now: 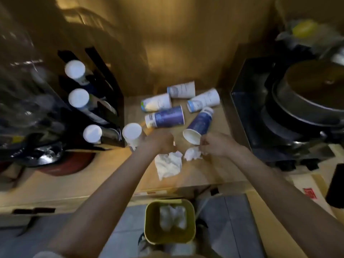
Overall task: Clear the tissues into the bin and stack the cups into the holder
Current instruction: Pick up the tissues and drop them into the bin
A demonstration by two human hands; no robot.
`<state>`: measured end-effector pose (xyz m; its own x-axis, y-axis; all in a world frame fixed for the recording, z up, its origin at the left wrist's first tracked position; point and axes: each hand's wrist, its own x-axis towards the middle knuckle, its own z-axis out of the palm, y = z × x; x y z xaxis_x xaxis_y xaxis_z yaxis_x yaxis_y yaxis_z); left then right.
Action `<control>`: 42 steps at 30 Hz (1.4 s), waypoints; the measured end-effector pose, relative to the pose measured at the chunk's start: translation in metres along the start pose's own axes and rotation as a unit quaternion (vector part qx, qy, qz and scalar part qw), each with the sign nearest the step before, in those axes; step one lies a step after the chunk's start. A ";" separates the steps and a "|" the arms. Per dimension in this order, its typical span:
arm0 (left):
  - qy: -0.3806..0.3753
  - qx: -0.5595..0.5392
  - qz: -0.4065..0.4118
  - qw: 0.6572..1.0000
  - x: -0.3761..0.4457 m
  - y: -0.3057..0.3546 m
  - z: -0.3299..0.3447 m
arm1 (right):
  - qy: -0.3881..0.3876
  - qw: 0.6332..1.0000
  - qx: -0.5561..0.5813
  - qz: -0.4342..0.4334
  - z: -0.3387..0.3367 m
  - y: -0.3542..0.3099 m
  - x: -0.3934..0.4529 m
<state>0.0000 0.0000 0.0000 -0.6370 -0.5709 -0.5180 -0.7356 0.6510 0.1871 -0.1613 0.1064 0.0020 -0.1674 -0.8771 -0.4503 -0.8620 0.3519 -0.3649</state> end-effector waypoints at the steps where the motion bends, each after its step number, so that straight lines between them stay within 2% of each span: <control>1: -0.007 -0.015 -0.009 1.000 0.000 0.001 0.008 | 0.006 1.000 -0.013 0.005 0.006 0.002 0.000; 6: 0.004 -0.082 -0.039 0.996 0.001 0.002 0.061 | 0.024 0.998 -0.053 -0.002 0.049 0.014 0.015; 11: 0.074 -0.098 -0.106 0.987 -0.002 0.011 0.106 | 0.085 0.992 -0.092 -0.003 0.082 0.022 0.030; 14: 0.115 -0.118 -0.119 0.979 0.001 0.013 0.125 | 0.107 0.990 -0.090 -0.004 0.095 0.028 0.038; 17: 0.136 -0.103 -0.117 0.978 0.003 0.013 0.141 | 0.083 0.994 -0.068 -0.006 0.105 0.032 0.045; 19: 0.141 -0.077 -0.113 0.981 0.003 0.013 0.149 | 0.071 0.991 -0.112 -0.021 0.113 0.035 0.046; 24: 0.121 -0.046 -0.117 0.985 0.004 0.009 0.165 | 0.111 0.987 -0.103 -0.052 0.123 0.042 0.049; 29: 0.162 -0.064 -0.144 0.974 -0.008 0.018 0.175 | 0.122 0.983 -0.118 -0.077 0.135 0.048 0.042; 33: 0.204 -0.103 -0.143 0.963 -0.026 0.023 0.192 | 0.118 0.985 -0.079 -0.095 0.147 0.043 0.025; 38: 0.246 -0.173 -0.041 0.953 -0.059 0.014 0.211 | 0.125 0.983 0.033 -0.131 0.168 0.021 -0.006; 42: 0.230 -0.269 -0.079 0.932 -0.097 0.001 0.235 | 0.129 0.971 0.165 -0.119 0.189 0.003 -0.042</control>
<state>0.1155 0.1733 -0.1458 -0.4509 -0.8730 -0.1860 -0.7596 0.2658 0.5937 -0.0666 0.2058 -0.1341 -0.1337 -0.9841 -0.1170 -0.6983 0.1773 -0.6935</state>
